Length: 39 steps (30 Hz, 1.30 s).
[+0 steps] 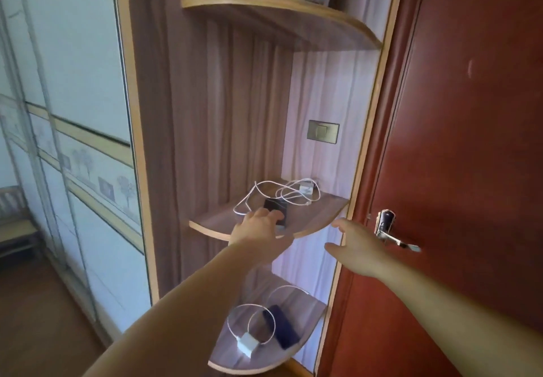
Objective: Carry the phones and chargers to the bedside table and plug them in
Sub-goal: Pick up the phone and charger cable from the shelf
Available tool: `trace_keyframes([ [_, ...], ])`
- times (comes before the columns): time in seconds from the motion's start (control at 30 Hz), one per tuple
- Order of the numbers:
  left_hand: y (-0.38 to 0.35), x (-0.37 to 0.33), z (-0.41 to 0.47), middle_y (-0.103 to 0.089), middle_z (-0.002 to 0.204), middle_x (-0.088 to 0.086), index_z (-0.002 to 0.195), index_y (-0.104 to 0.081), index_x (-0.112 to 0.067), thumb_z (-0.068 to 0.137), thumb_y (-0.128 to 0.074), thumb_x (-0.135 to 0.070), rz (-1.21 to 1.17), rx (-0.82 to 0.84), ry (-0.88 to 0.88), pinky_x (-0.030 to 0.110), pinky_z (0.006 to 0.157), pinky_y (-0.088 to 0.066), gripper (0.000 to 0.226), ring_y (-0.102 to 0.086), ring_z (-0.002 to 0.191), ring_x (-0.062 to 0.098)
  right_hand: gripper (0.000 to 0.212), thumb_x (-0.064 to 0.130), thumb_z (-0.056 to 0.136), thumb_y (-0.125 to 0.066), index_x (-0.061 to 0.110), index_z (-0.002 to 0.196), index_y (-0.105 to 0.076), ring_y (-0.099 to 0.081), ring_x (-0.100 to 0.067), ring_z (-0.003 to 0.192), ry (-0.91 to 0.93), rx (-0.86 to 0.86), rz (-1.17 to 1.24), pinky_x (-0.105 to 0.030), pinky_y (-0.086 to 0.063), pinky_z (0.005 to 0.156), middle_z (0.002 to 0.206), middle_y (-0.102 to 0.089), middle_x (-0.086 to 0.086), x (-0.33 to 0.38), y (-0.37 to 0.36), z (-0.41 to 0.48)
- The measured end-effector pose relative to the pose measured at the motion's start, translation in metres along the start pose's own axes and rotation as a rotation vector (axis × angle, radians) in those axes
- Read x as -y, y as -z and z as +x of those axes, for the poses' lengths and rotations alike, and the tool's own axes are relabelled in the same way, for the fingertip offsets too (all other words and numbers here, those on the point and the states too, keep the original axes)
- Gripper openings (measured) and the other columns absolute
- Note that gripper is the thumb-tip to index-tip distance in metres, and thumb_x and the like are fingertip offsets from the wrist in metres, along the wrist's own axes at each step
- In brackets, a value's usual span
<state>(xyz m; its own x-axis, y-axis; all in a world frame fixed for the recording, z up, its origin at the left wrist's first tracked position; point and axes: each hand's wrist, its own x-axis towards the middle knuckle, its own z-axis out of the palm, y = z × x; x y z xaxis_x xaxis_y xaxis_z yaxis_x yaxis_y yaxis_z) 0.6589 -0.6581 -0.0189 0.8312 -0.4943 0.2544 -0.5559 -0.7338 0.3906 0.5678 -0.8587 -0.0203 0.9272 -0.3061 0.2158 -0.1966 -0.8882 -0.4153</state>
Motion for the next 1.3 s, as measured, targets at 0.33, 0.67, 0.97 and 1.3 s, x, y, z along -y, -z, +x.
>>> trace_keyframes([
  [0.33, -0.019, 0.035, 0.171, -0.052, 0.131, -0.002, 0.125, -0.052, -0.038, 0.083, -0.052, -0.057, 0.008, -0.034, 0.064, 0.044, 0.098, -0.039, 0.047, -0.044, 0.124, 0.025, 0.04, 0.037, 0.08, -0.061, 0.024, 0.118, -0.06, -0.06, -0.019, 0.105, 0.118, 0.02, 0.003, -0.034, -0.049, 0.086, 0.117, -0.061, 0.001, -0.016, -0.009, 0.186],
  [0.67, -0.044, 0.049, 0.256, -0.05, 0.137, -0.005, 0.131, -0.05, -0.037, 0.08, -0.052, -0.067, 0.073, -0.059, 0.233, 0.041, 0.097, -0.038, 0.059, -0.042, 0.126, 0.022, 0.054, 0.045, 0.081, -0.062, 0.022, 0.129, -0.052, -0.057, -0.023, 0.11, 0.276, 0.08, 0.087, -0.036, -0.047, 0.087, 0.128, -0.056, -0.002, -0.039, -0.039, 0.322],
  [0.97, -0.065, 0.018, 0.259, -0.055, 0.13, -0.003, 0.125, -0.055, -0.033, 0.083, -0.05, -0.058, 0.123, -0.19, 0.539, 0.046, 0.099, -0.043, 0.049, -0.046, 0.124, 0.025, 0.058, 0.041, 0.078, -0.059, 0.024, 0.132, -0.049, -0.057, -0.025, 0.112, 0.574, 0.249, 0.262, -0.041, -0.048, 0.091, 0.131, -0.058, -0.003, -0.045, -0.062, 0.383],
  [1.3, -0.07, -0.021, 0.183, -0.055, 0.129, 0.003, 0.129, -0.056, -0.029, 0.088, -0.054, -0.056, 0.171, -0.349, 0.7, 0.043, 0.098, -0.042, 0.05, -0.046, 0.123, 0.028, 0.049, 0.038, 0.077, -0.069, 0.021, 0.121, -0.058, -0.057, -0.019, 0.11, 0.797, 0.291, 0.49, -0.032, -0.046, 0.089, 0.119, -0.061, 0.0, -0.02, -0.074, 0.317],
])
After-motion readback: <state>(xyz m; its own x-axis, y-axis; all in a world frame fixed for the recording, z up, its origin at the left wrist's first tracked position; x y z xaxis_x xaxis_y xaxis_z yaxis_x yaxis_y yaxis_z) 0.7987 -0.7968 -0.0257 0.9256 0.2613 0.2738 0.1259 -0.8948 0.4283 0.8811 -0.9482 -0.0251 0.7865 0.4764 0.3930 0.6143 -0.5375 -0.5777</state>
